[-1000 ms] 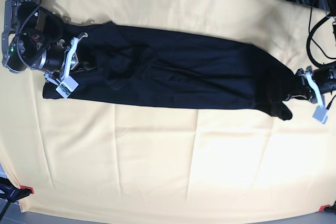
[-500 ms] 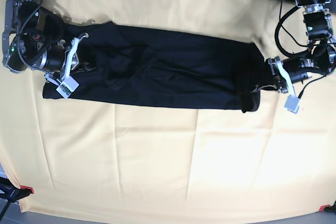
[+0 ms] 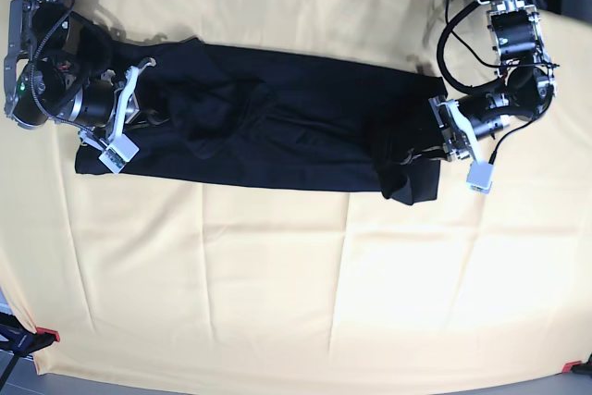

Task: Fold the T-shirt properly
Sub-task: 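Fold the grasped end inward toward the right gripper with the left gripper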

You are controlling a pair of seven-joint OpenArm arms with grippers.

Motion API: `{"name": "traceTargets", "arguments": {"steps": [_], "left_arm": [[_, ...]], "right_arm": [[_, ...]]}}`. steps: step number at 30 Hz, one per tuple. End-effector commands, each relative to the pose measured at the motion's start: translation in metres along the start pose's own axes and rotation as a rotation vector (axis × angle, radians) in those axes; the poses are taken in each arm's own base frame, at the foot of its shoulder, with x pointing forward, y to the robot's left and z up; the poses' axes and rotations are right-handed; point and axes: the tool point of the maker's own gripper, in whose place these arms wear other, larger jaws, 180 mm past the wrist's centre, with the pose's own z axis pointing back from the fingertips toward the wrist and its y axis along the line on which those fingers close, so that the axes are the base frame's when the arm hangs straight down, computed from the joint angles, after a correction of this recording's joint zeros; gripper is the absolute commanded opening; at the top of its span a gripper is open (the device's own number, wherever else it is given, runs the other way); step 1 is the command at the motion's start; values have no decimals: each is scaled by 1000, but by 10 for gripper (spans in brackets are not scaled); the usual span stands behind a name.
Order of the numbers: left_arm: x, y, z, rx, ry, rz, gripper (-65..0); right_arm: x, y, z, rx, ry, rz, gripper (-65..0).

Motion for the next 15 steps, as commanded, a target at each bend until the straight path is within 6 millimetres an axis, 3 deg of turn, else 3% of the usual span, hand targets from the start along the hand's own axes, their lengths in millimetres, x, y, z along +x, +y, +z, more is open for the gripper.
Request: {"name": "traceTargets", "arguments": {"steps": [1, 15], "left_arm": [[15, -8, -1, -30, -50, -28, -650], [-10, -32, -38, -141, 5, -23, -650]], "right_arm": [[13, -4, 7, -10, -44, 22, -650], [13, -4, 7, -10, -43, 22, -650]]}}
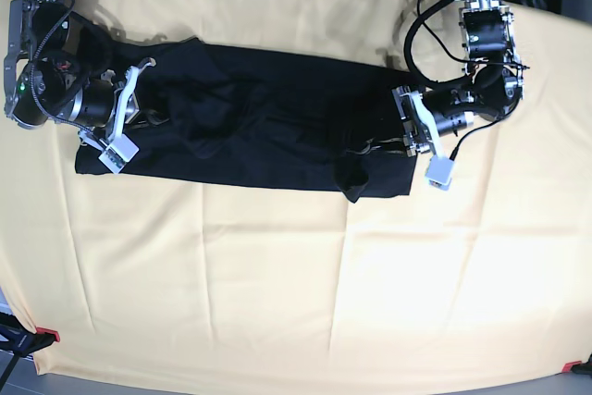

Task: Fold the T-shirt properly
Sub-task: 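Fold the grasped end inward toward the right gripper with the left gripper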

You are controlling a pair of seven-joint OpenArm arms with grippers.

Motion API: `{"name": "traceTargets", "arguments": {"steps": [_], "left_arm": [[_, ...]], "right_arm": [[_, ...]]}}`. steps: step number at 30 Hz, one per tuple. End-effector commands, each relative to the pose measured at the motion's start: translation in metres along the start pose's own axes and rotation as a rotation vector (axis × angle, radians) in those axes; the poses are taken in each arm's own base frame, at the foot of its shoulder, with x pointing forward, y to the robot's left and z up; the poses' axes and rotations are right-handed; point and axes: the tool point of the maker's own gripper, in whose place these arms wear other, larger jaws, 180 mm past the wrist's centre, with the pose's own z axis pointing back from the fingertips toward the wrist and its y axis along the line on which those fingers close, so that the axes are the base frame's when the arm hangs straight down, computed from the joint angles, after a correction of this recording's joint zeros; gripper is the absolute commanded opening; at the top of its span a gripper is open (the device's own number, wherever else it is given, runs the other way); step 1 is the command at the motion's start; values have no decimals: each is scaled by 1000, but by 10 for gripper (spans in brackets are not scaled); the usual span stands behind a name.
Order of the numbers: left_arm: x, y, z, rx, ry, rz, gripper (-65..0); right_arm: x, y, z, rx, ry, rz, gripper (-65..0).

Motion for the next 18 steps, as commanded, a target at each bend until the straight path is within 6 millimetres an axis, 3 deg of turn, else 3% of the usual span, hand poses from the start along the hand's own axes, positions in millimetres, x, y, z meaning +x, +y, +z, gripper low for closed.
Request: {"name": "traceTargets", "arguments": {"steps": [1, 3, 8, 9, 15, 18], "left_arm": [[16, -8, 0, -32, -45, -43, -650], [17, -8, -1, -34, -54, -44, -626], [23, -10, -1, -42, -77, -20, -275], [25, -9, -1, -37, -79, -4, -252], [34, -5, 1, -19, -84, 18, -249], [59, 2, 20, 26, -152, -45, -249]], "right_arm": [[13, -4, 7, -10, -43, 22, -650], [13, -4, 7, -10, -43, 22, -650], [13, -4, 7, -9, -43, 22, -650], [13, -4, 7, -9, -44, 22, -650], [13, -3, 7, -7, -46, 21, -650], [13, -3, 7, -7, -45, 21, -650]]}}
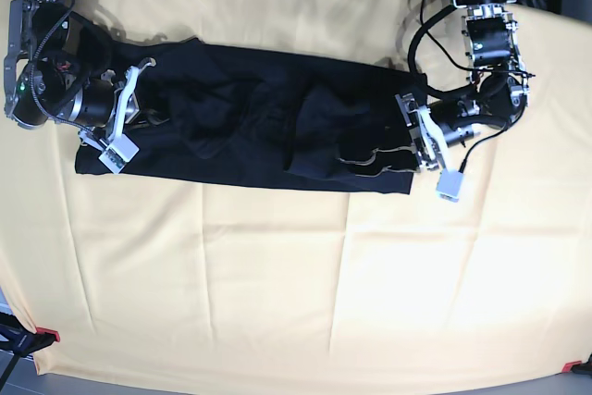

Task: Fold the T-shirt properly
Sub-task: 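Fold the grasped end inward toward the right gripper with the left gripper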

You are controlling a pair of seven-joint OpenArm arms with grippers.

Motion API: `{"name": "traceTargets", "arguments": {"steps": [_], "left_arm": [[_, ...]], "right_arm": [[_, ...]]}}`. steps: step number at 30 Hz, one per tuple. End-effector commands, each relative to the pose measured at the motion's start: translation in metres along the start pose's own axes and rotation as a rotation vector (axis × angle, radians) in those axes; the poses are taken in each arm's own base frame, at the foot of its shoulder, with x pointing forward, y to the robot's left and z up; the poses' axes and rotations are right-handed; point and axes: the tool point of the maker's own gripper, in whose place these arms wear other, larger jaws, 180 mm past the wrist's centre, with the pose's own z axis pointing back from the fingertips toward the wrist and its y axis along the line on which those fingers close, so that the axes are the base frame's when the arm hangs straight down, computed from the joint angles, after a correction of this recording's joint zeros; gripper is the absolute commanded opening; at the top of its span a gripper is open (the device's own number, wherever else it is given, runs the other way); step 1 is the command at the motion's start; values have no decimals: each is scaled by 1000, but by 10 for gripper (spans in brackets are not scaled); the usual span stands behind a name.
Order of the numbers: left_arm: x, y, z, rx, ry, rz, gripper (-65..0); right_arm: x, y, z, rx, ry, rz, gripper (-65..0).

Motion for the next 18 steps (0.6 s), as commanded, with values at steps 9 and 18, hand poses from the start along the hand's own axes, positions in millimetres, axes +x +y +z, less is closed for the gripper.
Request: {"name": "traceTargets", "arguments": {"steps": [9, 18], "left_arm": [[61, 17, 53, 137, -144, -151, -398], [-15, 36, 8, 210, 143, -135, -650]], "right_arm": [[15, -3, 7, -7, -55, 21, -650], [23, -4, 8, -10, -88, 25, -650]]}}
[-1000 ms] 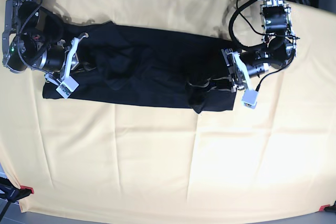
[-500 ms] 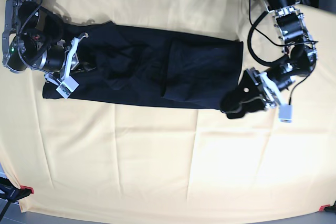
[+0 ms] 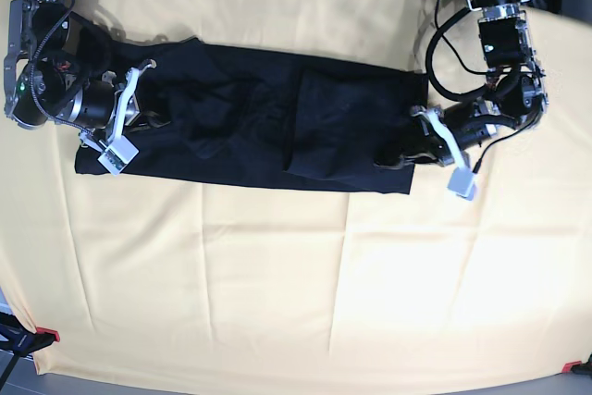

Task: Fold the T-shirt properly
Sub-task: 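Fold the grasped end inward toward the right gripper with the left gripper, then release the shirt and reposition both grippers at the folded strip's ends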

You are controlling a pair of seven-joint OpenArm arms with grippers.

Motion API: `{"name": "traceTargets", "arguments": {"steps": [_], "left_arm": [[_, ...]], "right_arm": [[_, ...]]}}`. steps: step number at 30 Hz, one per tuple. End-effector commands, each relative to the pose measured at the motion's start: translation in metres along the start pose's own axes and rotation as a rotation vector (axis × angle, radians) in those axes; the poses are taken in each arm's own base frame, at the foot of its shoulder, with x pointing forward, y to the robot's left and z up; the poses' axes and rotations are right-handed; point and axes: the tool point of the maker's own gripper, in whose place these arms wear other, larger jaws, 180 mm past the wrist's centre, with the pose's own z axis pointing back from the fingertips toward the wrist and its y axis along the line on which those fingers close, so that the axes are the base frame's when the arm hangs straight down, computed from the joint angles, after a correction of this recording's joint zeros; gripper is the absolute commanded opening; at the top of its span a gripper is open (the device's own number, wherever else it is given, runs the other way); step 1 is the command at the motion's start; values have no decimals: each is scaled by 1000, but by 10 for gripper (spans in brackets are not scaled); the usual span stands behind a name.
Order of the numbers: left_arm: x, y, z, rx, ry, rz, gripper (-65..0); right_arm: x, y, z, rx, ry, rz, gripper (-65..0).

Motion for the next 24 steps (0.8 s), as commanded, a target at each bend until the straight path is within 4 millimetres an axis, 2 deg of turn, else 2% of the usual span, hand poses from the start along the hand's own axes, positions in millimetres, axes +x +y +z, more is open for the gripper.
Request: {"name": "traceTargets", "arguments": {"steps": [1, 4, 6, 8, 10, 13, 15, 17, 20, 24], "left_arm": [[10, -7, -5, -17, -16, -39, -650], [-6, -5, -20, 21, 63, -94, -650], [-11, 6, -23, 86, 89, -116, -650], [-11, 19, -21, 161, 95, -92, -650], [-14, 29, -18, 214, 112, -79, -650], [-13, 32, -14, 226, 119, -84, -650], [-13, 34, -11, 230, 123, -88, -650], [-12, 34, -10, 227, 119, -87, -650], [-9, 31, -11, 207, 104, -76, -650], [-9, 29, -11, 202, 99, -73, -650]], "right_arm": [[21, -5, 8, -10, -73, 28, -650], [40, -13, 13, -33, -106, 59, -637], [52, -24, 20, -67, -116, 76, -537], [57, -48, 34, -173, -121, 25, -444], [53, -78, 54, -314, -120, -49, -416], [25, -116, 87, -519, -93, -184, -404], [-1, -128, 104, -600, -88, -271, -357], [-29, -129, 115, -627, -74, -342, -300], [-60, -126, 122, -620, -65, -436, -273], [-78, -118, 114, -545, -153, -565, -273]]}}
